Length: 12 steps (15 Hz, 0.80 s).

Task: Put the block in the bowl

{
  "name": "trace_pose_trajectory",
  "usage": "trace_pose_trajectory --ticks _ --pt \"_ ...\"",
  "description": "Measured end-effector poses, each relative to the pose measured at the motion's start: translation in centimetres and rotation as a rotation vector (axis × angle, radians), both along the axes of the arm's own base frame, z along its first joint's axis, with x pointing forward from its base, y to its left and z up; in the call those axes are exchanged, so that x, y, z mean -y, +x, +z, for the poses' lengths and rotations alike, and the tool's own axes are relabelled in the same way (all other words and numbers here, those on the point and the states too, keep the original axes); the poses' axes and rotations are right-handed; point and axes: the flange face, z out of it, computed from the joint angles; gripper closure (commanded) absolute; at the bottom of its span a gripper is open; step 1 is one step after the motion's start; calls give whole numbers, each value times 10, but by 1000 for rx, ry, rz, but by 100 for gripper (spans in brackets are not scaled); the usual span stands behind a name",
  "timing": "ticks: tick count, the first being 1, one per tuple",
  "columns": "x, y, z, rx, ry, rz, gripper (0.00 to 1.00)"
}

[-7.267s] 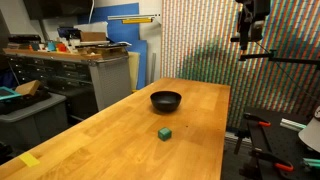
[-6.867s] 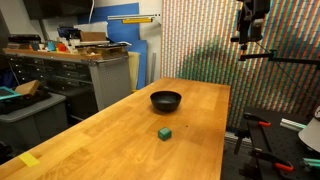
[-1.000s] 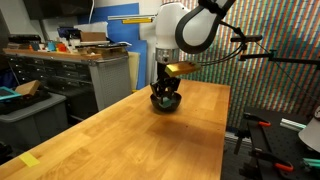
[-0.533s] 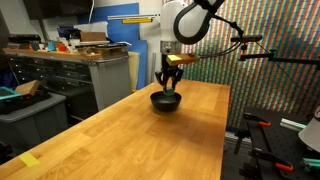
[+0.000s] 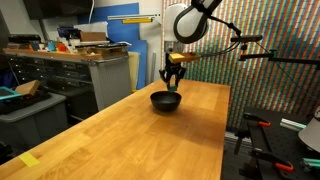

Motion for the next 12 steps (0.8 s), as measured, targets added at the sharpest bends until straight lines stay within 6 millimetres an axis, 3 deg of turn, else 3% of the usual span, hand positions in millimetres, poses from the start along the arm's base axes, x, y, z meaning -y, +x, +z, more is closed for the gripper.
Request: trace_pose_trajectory --ticks 12 --pt "12 14 -37 -14 73 -49 79"
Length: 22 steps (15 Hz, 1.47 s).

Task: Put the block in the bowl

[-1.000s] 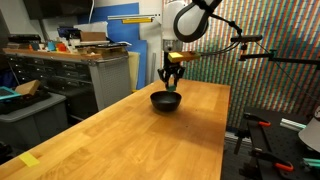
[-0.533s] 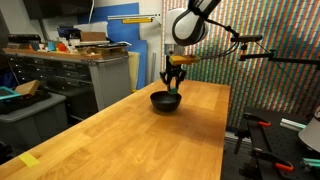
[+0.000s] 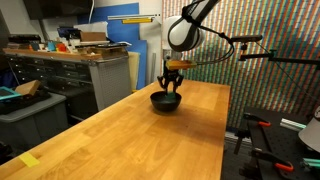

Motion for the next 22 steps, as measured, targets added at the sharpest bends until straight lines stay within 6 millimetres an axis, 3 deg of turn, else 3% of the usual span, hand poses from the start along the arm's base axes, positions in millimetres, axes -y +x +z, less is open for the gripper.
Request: trace_pose_trajectory --ticks 6,7,8,12,18,22 --pt "2 4 -22 7 11 -23 77" --pt "3 4 -25 12 13 -25 29" --pt "3 5 -29 15 14 -25 27" --pt "2 7 -33 33 13 -17 1" --pt "2 21 -13 54 13 16 0" --pt "0 28 28 1 24 100 0"
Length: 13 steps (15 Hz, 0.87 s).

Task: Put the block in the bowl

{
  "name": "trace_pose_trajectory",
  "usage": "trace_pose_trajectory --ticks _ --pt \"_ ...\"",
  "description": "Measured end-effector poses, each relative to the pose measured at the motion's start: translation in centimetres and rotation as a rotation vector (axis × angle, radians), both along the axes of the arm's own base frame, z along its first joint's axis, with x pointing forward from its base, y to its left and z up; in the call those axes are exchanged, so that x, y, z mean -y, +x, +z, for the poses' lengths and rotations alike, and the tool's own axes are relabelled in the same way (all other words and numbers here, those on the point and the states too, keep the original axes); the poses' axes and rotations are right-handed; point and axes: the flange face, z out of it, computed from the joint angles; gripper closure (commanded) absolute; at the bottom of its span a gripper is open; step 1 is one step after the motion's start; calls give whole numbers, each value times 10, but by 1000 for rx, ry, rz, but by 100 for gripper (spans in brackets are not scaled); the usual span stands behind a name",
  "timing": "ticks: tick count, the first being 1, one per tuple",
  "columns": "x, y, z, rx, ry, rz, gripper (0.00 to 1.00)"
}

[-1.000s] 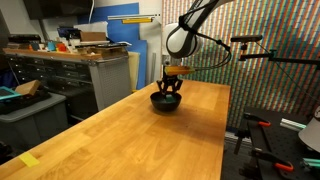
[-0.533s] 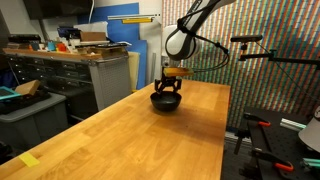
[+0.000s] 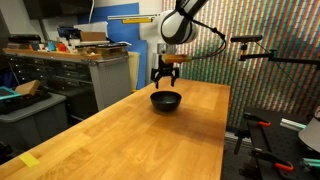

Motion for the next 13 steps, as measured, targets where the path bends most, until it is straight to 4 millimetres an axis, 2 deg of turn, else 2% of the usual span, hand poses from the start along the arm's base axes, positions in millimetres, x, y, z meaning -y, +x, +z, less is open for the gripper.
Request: trace_pose_trajectory --ticks 6,8,13 --pt "1 2 82 -40 -49 167 0" --pt "1 1 90 -38 -54 183 0" --pt "1 0 88 -45 -55 188 0"
